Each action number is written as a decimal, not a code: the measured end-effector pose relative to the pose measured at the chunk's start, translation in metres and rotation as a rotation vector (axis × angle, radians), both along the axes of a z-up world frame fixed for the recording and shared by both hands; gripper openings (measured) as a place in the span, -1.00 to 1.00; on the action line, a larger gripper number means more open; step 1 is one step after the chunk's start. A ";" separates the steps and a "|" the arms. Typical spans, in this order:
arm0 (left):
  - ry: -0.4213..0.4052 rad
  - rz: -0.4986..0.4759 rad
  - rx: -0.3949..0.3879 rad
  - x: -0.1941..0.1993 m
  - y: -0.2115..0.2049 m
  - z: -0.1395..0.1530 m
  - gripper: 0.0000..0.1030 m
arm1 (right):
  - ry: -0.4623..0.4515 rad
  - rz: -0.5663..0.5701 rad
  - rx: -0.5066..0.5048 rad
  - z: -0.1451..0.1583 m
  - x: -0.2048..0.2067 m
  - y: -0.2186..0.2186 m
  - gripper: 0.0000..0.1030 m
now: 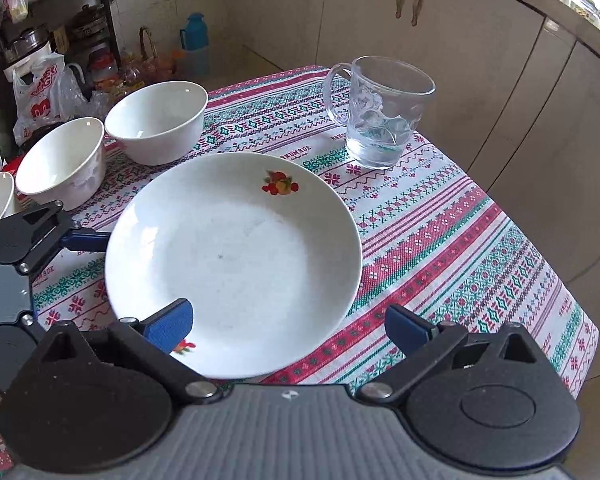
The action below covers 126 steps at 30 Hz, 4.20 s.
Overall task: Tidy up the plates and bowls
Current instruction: 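Move the right tool toward the white plate in front of it, then grip the rim of the white flower plate with the right tool, then lift the white flower plate off the table with the right tool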
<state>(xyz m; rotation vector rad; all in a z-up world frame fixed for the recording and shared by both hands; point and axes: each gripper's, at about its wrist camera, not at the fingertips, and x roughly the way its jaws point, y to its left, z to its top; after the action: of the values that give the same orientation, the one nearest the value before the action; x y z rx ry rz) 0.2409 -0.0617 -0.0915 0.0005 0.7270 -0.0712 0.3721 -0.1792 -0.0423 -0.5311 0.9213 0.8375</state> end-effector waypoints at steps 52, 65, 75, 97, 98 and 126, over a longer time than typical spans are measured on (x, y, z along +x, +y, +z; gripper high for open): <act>-0.079 -0.080 0.109 -0.006 -0.006 0.002 0.96 | 0.275 0.187 -0.004 -0.027 0.082 0.056 0.60; -0.077 -0.133 0.095 -0.015 -0.012 0.010 0.96 | 0.269 0.157 0.018 -0.016 0.069 0.039 0.60; -0.087 -0.167 0.101 -0.030 -0.019 0.022 0.96 | 0.243 0.135 0.046 0.001 0.050 0.023 0.60; -0.121 -0.309 0.126 -0.072 -0.049 0.045 0.96 | 0.189 0.053 0.094 0.033 -0.012 -0.028 0.60; -0.121 -0.321 0.126 -0.075 -0.051 0.046 0.96 | 0.188 0.049 0.099 0.034 -0.015 -0.031 0.60; -0.069 -0.571 0.048 -0.092 -0.095 0.043 0.96 | 0.211 -0.103 0.126 0.008 -0.063 -0.112 0.60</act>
<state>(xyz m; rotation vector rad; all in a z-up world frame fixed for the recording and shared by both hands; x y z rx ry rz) 0.1491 -0.1565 -0.0488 0.2557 0.6415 -0.5967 0.3087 -0.2911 -0.0345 -0.2872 1.0714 0.8621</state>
